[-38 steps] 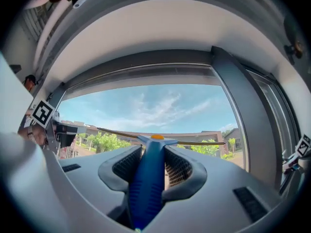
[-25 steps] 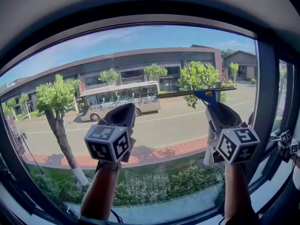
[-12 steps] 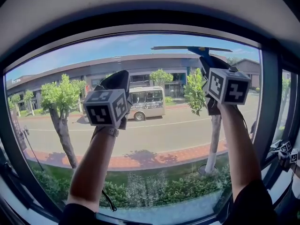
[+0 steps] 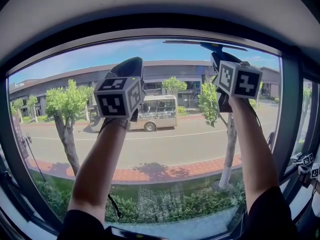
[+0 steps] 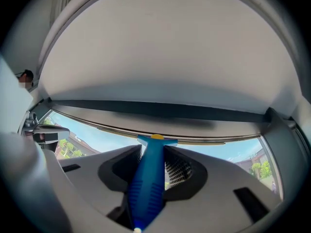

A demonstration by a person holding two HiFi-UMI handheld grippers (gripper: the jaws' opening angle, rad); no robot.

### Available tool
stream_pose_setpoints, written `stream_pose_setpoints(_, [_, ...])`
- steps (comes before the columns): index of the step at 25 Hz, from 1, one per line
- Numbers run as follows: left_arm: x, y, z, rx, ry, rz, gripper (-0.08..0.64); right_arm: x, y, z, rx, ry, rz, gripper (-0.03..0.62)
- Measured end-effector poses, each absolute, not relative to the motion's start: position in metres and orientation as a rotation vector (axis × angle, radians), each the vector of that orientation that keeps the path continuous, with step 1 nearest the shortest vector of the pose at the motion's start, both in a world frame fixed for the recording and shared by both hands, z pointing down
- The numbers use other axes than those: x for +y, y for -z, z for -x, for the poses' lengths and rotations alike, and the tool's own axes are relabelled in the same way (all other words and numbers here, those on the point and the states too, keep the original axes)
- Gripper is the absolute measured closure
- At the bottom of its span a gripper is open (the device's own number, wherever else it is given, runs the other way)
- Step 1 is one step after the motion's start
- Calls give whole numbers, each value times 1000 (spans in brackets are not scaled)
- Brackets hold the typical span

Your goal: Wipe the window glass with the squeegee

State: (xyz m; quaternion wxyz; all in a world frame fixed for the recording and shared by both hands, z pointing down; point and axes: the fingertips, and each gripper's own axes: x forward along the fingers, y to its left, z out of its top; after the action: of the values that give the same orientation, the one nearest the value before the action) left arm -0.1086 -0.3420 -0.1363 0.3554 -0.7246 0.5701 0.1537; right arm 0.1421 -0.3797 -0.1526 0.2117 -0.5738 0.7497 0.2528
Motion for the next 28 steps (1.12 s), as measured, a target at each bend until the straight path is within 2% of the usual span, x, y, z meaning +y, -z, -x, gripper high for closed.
stream_pose_setpoints(28, [-360,101,108,1467,-360,1922,560,-389,153,-139,2038,-732,1631,449])
